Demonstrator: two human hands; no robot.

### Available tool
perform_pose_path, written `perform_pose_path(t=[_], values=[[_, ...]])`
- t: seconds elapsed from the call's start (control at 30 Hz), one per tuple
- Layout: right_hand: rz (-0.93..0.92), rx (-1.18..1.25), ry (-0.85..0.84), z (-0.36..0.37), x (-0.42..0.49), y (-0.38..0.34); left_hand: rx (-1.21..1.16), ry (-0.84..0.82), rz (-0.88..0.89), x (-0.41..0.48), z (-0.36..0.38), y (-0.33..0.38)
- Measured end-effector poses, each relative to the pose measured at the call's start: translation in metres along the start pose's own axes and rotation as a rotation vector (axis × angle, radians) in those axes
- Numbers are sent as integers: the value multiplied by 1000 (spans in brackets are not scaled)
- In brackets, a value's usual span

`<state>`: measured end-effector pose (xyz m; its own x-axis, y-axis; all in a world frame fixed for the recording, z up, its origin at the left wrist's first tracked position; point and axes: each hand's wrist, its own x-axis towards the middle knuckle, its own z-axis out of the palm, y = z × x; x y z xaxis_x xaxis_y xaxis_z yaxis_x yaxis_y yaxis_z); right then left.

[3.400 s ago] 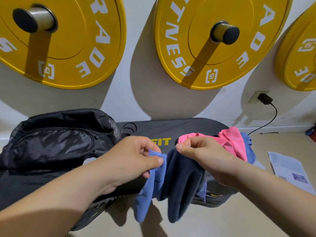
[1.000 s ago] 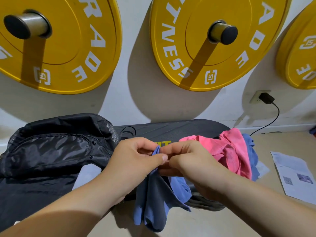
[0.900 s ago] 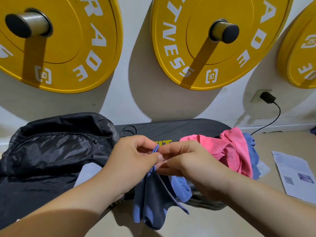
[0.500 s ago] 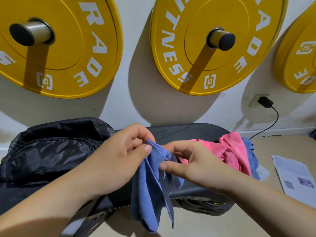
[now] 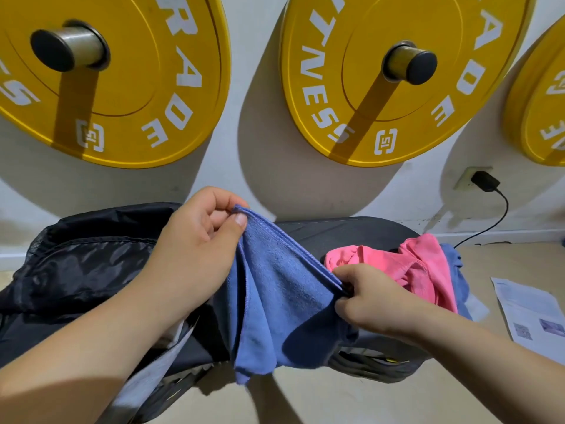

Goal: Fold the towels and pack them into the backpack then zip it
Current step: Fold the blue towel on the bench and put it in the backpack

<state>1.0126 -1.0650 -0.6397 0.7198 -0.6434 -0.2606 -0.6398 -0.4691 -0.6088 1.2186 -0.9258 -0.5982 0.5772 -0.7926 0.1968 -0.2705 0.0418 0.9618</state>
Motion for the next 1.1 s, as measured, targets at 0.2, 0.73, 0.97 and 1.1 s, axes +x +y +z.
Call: perform_pose_path(t=[0.2, 0.73, 0.97, 1.1], values=[[142, 74, 105, 0, 2, 20, 41, 127, -45, 11, -10, -15], [146, 401, -8, -30, -14, 37, 100, 280, -190, 20, -29, -36], [342, 819, -192, -25, -15, 34, 79, 244, -186, 19, -25, -36], [395, 904, -150, -20, -13, 30, 47, 223, -164, 19, -20, -33]])
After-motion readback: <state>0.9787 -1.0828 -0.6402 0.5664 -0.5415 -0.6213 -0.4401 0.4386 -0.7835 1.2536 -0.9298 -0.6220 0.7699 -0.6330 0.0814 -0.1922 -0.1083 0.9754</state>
